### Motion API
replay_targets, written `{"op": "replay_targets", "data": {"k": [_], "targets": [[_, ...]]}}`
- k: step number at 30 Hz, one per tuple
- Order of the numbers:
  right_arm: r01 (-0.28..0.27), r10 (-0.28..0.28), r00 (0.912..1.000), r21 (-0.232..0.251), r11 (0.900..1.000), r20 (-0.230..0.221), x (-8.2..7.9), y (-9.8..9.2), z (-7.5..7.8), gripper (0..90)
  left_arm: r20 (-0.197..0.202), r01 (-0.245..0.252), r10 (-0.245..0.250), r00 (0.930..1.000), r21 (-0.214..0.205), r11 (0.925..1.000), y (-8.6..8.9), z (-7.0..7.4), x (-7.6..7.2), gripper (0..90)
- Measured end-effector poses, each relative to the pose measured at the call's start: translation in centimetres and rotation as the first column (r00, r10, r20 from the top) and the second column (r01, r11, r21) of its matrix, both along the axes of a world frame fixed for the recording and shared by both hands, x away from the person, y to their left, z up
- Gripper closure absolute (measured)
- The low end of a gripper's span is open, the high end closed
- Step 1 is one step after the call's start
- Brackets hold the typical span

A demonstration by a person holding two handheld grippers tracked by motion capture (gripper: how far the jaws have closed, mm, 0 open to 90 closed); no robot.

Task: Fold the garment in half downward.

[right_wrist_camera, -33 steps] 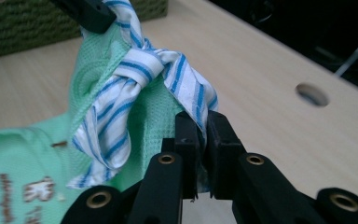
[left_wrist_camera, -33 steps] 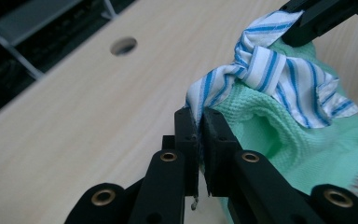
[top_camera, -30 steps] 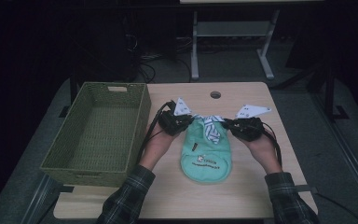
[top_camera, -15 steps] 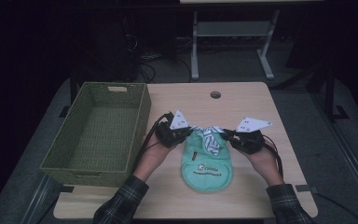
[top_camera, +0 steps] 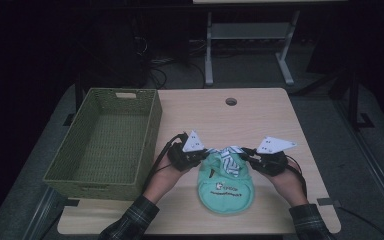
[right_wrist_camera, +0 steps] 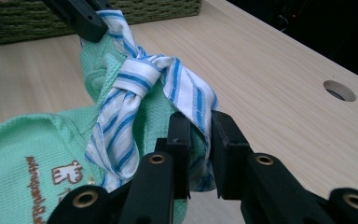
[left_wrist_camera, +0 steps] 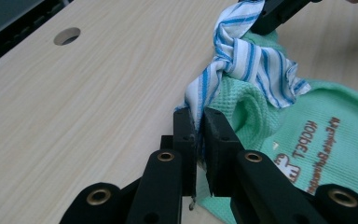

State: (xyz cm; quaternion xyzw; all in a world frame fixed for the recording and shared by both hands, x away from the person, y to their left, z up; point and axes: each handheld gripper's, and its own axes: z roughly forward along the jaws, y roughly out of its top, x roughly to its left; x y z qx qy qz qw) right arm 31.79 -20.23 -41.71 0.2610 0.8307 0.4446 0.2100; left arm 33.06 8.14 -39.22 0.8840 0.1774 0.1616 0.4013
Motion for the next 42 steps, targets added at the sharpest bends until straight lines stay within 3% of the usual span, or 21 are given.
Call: {"op": "replay_targets", "data": {"k": [12, 20, 29, 33, 36, 42], "targets": [[-0.033, 0.033, 0.9992, 0.027, 0.9991, -0.022, -2.6, -1.0, -0.3, 75.7, -0.018, 0.067, -0.067, 0.9976, -0.005, 0.9977, -0.2, 0.1, -2.7, 83.2], [-0.051, 0.051, 0.9976, 0.002, 0.9987, -0.047, -4.5, -1.4, -1.2, 74.9, -0.075, 0.104, -0.103, 0.9919, 0.014, 0.9945, -0.6, -1.3, -4.3, 82.5], [-0.084, 0.082, 0.9914, -0.023, 0.9962, -0.103, -6.1, -1.3, -2.8, 74.8, -0.146, 0.148, -0.135, 0.9800, 0.079, 0.9858, -0.9, -3.6, -5.8, 82.2], [-0.103, 0.098, 0.9862, -0.032, 0.9942, -0.133, -6.7, -1.3, -3.6, 74.7, -0.172, 0.167, -0.145, 0.9744, 0.120, 0.9786, -1.3, -4.7, -6.1, 82.2], [-0.108, 0.099, 0.9819, -0.047, 0.9931, -0.162, -6.8, -1.1, -4.3, 74.8, -0.166, 0.167, -0.138, 0.9764, 0.172, 0.9708, -1.5, -5.3, -5.9, 82.2], [-0.116, 0.106, 0.9796, -0.054, 0.9917, -0.171, -6.0, -0.7, -4.9, 76.5, -0.149, 0.134, -0.106, 0.9831, 0.197, 0.9711, -1.4, -5.6, -4.9, 82.5]]}}
